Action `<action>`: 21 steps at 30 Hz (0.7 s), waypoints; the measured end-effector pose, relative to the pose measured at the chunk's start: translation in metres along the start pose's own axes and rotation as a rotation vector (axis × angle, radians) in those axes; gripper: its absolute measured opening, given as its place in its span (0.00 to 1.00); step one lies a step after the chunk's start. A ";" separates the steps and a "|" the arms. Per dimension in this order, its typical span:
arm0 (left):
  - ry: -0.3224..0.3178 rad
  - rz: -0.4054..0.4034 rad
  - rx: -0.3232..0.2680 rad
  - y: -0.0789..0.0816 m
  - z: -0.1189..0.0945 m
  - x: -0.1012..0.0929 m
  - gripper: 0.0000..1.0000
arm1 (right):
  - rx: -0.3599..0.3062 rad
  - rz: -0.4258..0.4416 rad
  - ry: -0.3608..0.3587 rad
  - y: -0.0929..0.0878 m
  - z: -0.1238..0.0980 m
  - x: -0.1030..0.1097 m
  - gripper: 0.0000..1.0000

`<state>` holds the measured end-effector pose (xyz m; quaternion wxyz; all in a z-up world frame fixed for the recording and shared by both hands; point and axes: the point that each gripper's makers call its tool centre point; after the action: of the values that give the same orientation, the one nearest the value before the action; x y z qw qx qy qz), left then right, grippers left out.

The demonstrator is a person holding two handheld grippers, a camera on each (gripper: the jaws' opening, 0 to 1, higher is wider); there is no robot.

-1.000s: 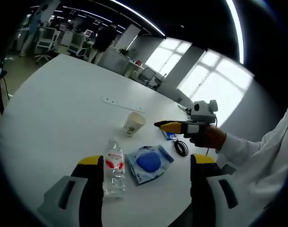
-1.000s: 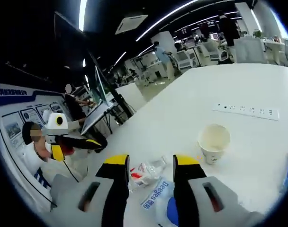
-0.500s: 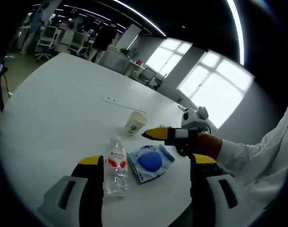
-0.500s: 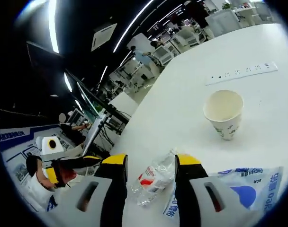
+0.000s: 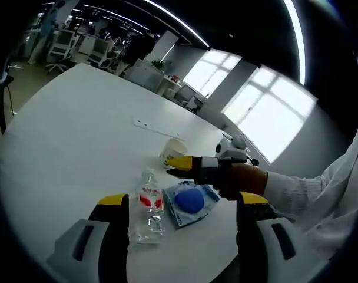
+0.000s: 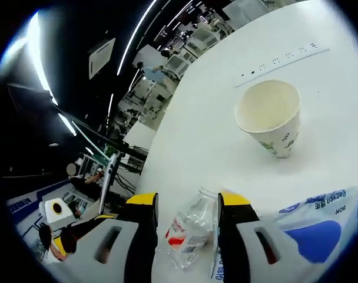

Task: Arrange the tabletop items into an orderly group along one side of the table until the central work area is clear of visible clutter.

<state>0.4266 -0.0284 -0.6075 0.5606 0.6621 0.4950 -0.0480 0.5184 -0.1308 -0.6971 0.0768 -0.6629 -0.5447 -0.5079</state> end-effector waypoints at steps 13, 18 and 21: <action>-0.006 -0.021 -0.002 -0.004 0.001 0.009 0.75 | 0.041 0.087 -0.035 -0.011 0.022 -0.015 0.39; -0.006 -0.031 -0.004 -0.005 0.002 0.013 0.75 | 0.059 0.112 -0.050 -0.015 0.028 -0.018 0.36; -0.010 -0.033 -0.002 -0.007 0.003 0.014 0.75 | 0.064 0.138 -0.047 -0.017 0.031 -0.018 0.33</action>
<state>0.4300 -0.0235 -0.6219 0.5627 0.6532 0.5032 -0.0601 0.5246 -0.1151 -0.7328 0.1201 -0.7076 -0.5155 -0.4681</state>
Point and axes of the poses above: the point that each gripper's makers call its tool centre point, and the gripper's own axes: z roughly forward along the fingers, x roughly to its left, y roughly out of its top, and after that the axes turned 1 degree about -z, right-handed
